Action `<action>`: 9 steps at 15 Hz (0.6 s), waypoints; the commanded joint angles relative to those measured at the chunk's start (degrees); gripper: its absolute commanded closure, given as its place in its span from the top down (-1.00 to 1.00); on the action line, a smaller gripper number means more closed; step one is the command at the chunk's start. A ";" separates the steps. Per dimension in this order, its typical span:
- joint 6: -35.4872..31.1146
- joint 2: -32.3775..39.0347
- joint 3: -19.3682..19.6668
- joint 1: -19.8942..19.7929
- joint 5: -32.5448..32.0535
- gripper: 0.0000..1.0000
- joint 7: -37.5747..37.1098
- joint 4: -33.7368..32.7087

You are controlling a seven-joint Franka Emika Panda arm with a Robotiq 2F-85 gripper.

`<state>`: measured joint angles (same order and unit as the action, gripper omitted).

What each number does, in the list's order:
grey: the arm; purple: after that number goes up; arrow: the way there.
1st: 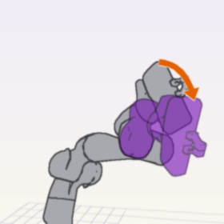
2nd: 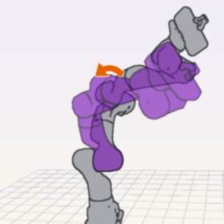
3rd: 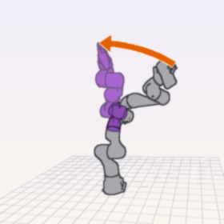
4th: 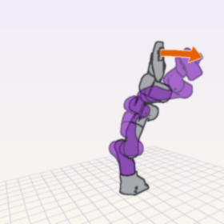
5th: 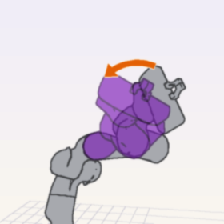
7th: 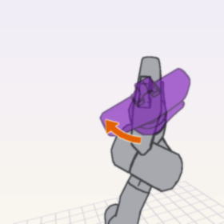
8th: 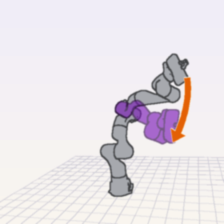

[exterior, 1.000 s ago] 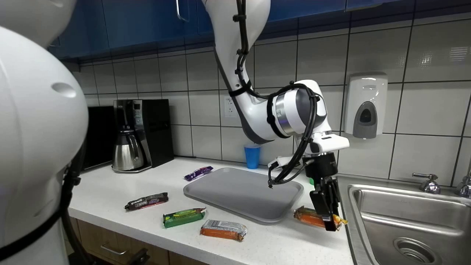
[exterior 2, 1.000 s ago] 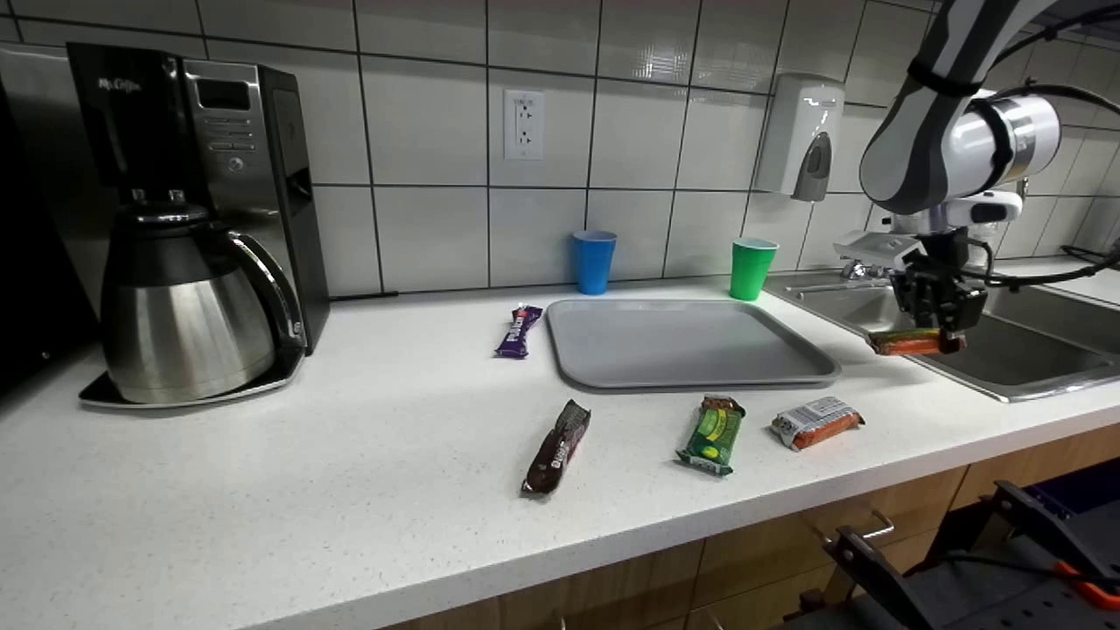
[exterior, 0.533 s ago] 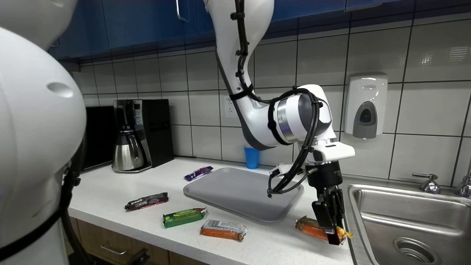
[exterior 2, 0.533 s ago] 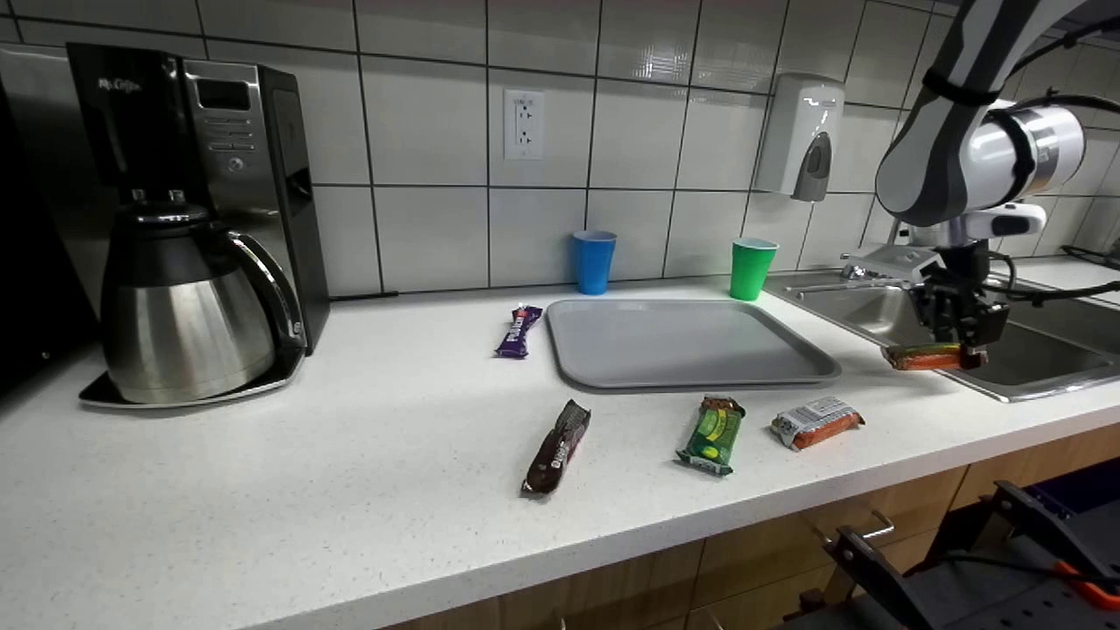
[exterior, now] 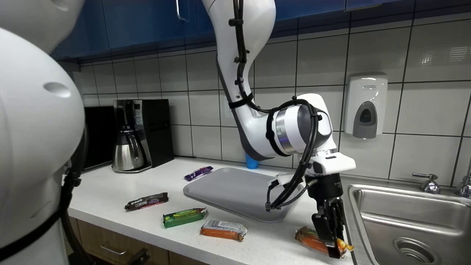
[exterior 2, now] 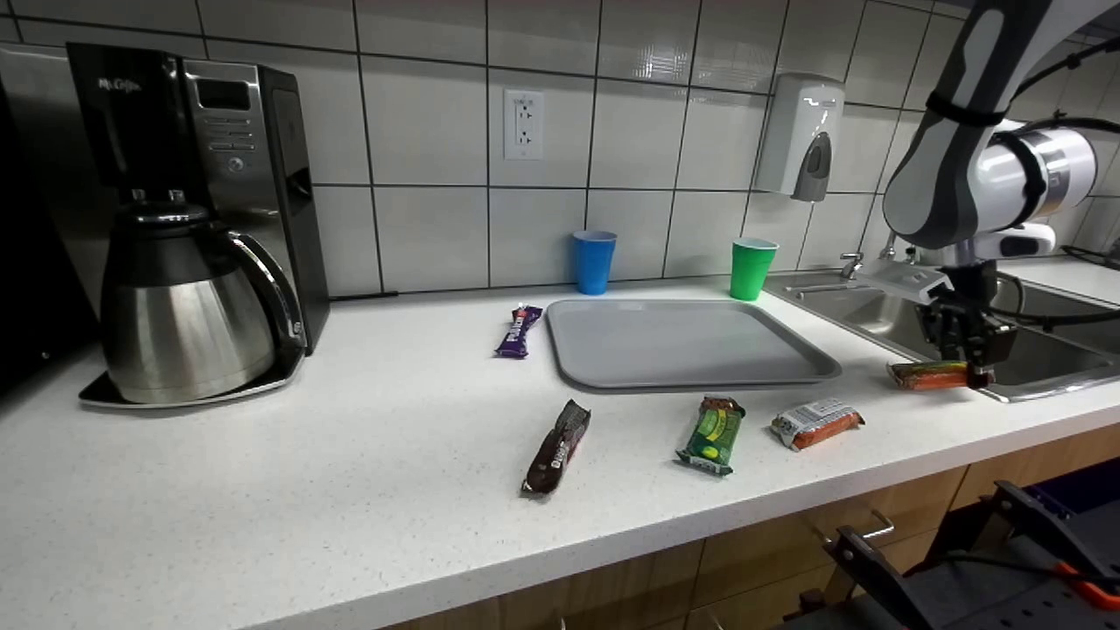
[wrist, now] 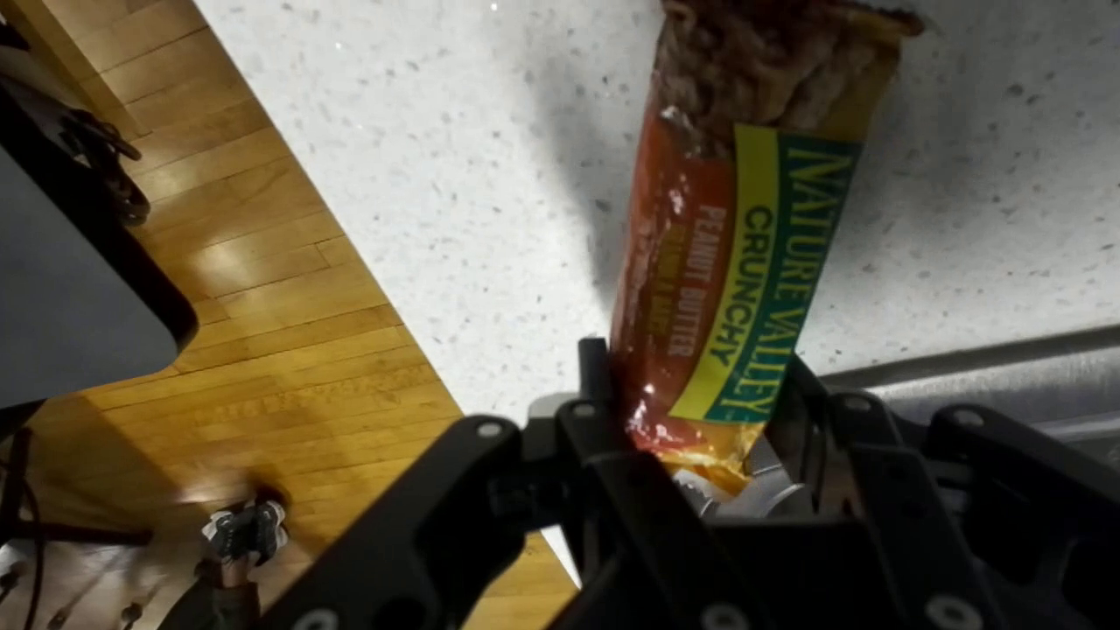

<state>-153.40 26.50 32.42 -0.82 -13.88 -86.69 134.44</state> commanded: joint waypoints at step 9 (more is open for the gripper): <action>-2.06 -1.94 1.81 1.73 -0.52 1.00 -1.03 2.11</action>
<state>-155.11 27.13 32.83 -0.52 -13.77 -86.69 134.94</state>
